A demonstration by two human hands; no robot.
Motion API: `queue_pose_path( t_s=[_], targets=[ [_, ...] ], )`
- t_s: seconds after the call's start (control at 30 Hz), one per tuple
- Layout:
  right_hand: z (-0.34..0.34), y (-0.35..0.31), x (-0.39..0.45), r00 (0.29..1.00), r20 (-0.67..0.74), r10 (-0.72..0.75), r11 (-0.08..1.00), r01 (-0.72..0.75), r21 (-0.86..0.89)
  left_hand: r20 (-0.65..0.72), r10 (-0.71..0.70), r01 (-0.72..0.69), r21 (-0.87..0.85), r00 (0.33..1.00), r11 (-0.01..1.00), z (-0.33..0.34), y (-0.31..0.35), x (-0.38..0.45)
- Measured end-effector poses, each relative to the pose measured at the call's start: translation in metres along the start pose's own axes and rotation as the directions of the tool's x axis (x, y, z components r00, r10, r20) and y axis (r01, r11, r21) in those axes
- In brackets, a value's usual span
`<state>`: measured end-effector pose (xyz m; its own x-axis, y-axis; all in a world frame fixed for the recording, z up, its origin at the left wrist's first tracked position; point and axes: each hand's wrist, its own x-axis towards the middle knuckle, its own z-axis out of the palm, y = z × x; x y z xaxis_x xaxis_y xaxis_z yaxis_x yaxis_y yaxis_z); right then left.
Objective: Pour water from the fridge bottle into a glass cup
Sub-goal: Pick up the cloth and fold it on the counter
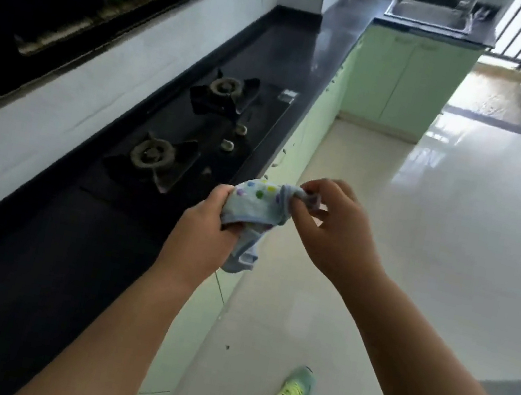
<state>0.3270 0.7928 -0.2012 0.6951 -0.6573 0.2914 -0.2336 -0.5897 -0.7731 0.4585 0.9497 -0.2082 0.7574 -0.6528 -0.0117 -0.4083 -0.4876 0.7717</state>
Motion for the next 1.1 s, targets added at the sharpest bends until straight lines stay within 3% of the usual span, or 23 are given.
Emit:
queue_pose_path(
  t_s=[0.17,0.4,0.8,1.1],
  targets=[
    [-0.057,0.068,0.033,0.998,-0.039,0.05,0.989,-0.055,-0.136,0.158,0.042,-0.041,-0.01,0.987,0.999,0.075,0.058,0.048],
    [-0.122,0.142,0.087,0.991,-0.012,0.13,0.985,-0.13,-0.116,0.25,0.053,-0.059,0.016,0.967,0.998,0.142,0.117,0.116],
    [-0.228,0.256,0.142,0.935,-0.164,0.314,0.923,-0.341,-0.177,0.446,0.17,-0.162,-0.057,0.879,0.985,0.276,0.212,0.225],
    [-0.277,0.36,0.271,0.891,-0.2,0.408,0.873,-0.445,-0.199,0.518,0.204,-0.182,-0.092,0.83,0.979,0.382,0.259,0.376]
  ],
)
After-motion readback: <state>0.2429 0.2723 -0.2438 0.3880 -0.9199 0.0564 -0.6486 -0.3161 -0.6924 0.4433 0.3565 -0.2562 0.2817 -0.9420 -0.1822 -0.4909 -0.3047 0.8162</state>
